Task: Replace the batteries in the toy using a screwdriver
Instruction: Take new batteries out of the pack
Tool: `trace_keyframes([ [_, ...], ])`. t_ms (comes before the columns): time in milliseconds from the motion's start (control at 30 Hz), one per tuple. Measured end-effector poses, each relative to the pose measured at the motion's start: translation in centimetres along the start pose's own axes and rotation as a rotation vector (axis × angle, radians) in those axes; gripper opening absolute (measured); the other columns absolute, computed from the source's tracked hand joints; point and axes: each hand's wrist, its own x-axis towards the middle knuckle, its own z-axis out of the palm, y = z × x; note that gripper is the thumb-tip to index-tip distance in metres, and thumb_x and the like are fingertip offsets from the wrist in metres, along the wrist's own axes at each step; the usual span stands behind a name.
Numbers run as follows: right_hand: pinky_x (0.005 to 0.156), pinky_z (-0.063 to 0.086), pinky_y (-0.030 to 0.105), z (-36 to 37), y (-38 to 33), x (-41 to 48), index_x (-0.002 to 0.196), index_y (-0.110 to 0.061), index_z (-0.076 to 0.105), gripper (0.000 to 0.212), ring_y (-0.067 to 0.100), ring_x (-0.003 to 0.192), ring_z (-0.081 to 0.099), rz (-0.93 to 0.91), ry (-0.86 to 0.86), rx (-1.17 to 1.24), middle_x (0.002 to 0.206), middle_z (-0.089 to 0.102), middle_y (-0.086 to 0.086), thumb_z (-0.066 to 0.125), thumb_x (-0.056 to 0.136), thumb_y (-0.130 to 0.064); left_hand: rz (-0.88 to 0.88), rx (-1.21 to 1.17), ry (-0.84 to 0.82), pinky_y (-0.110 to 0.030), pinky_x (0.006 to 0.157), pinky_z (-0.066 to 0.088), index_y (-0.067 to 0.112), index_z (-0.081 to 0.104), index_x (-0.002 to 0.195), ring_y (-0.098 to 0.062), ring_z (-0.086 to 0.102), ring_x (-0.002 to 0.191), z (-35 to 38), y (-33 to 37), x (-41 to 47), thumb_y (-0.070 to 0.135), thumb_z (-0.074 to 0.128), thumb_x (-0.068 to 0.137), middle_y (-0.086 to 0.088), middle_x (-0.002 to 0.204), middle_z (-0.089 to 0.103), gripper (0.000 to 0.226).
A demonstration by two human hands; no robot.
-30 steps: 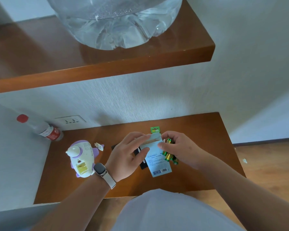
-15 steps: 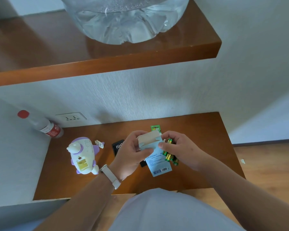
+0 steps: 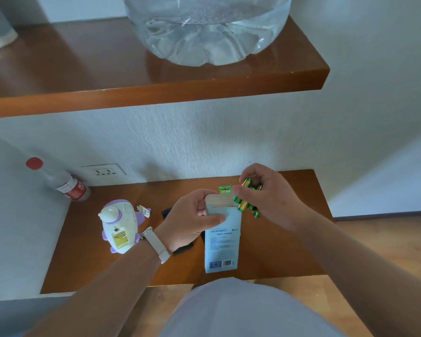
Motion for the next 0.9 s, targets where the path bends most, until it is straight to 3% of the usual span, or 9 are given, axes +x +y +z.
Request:
trace_keyframes([
  [200, 0.056, 0.046, 0.018, 0.3, -2.3, 1.1, 0.084, -0.028, 0.062, 0.014, 0.008, 0.064, 0.056, -0.092, -0.089, -0.214, 0.079, 0.066, -0.002, 0.071, 0.086, -0.039, 0.073, -0.058, -0.069, -0.045, 0.091, 0.059, 0.009, 0.062, 0.121, -0.025, 0.073, 0.102, 0.1, 1.7, -0.5, 0.006, 0.077, 0.083, -0.007, 0.108, 0.076, 0.041],
  [433, 0.056, 0.046, 0.016, 0.3, -4.1, 1.0, 0.083, -0.026, 0.067, 0.011, -0.002, 0.065, 0.057, -0.115, -0.170, -0.236, 0.079, 0.066, -0.005, 0.075, 0.083, -0.033, 0.086, -0.249, -0.074, -0.030, 0.078, 0.058, -0.006, 0.058, 0.124, -0.025, 0.073, 0.096, -0.3, 2.0, -1.3, -0.008, 0.070, 0.085, -0.014, 0.106, 0.074, 0.041],
  [567, 0.058, 0.049, 0.016, 0.5, -4.3, 0.6, 0.082, -0.026, 0.072, 0.009, 0.006, 0.072, 0.065, -0.078, -0.227, -0.207, 0.079, 0.070, -0.007, 0.074, 0.084, -0.035, 0.071, -0.310, -0.071, -0.033, 0.081, 0.059, -0.004, 0.058, 0.124, -0.026, 0.073, 0.097, -0.3, 1.9, -1.9, -0.007, 0.070, 0.082, -0.012, 0.105, 0.075, 0.044],
  [700, 0.059, 0.046, 0.014, 0.8, -4.3, 0.2, 0.078, -0.033, 0.074, 0.014, 0.005, 0.075, 0.063, -0.086, -0.280, -0.286, 0.081, 0.065, -0.010, 0.070, 0.085, -0.043, 0.048, -0.332, -0.082, -0.037, 0.082, 0.060, -0.002, 0.058, 0.124, -0.028, 0.073, 0.096, -0.1, 1.9, -2.4, 0.003, 0.073, 0.079, -0.011, 0.103, 0.076, 0.048],
  [900, 0.058, 0.043, 0.015, 0.9, -4.1, -0.6, 0.077, -0.040, 0.069, 0.019, 0.003, 0.076, 0.060, -0.064, -0.269, -0.363, 0.083, 0.061, -0.009, 0.058, 0.090, -0.049, 0.041, -0.322, -0.086, -0.036, 0.080, 0.060, 0.001, 0.060, 0.122, -0.028, 0.074, 0.094, 0.4, 1.8, -2.7, 0.001, 0.073, 0.081, -0.012, 0.103, 0.076, 0.043],
])
